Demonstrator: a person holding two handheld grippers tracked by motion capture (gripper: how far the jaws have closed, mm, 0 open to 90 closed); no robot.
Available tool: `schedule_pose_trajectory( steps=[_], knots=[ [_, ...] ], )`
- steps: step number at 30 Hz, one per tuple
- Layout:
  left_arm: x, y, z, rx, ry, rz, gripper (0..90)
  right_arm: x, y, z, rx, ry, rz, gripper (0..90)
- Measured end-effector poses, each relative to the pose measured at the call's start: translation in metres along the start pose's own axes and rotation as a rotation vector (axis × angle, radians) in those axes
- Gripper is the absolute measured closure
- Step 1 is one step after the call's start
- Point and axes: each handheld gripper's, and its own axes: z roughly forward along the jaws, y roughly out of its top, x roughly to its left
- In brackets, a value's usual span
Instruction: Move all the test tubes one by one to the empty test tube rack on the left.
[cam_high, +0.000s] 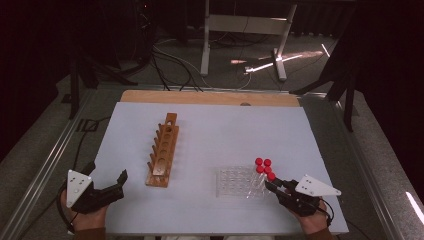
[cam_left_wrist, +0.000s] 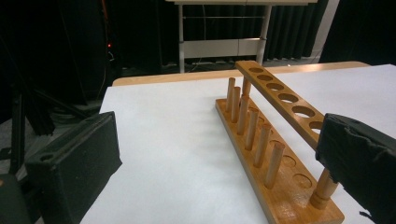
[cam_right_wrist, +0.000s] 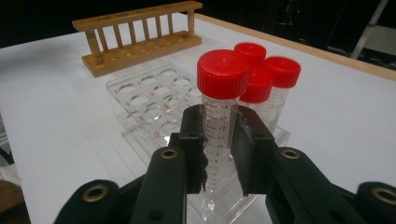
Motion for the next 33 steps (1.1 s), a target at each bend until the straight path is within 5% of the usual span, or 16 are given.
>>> schedule_pose_trajectory(
  steps=[12, 21, 33],
  knots=[
    [-0.005, 0.004, 0.001, 0.009, -0.004, -0.006, 0.7, -0.001, 0.016, -0.012, -0.057, 0.002, -0.010, 75.2],
    [-0.041, 0.027, 0.007, 0.033, -0.137, 0.046, 0.7, -0.001, 0.028, -0.013, -0.079, 0.009, -0.023, 75.2],
    [-0.087, 0.063, 0.021, 0.059, -0.375, 0.047, 0.7, 0.009, 0.050, -0.009, -0.110, 0.073, -0.034, 75.2]
  ],
)
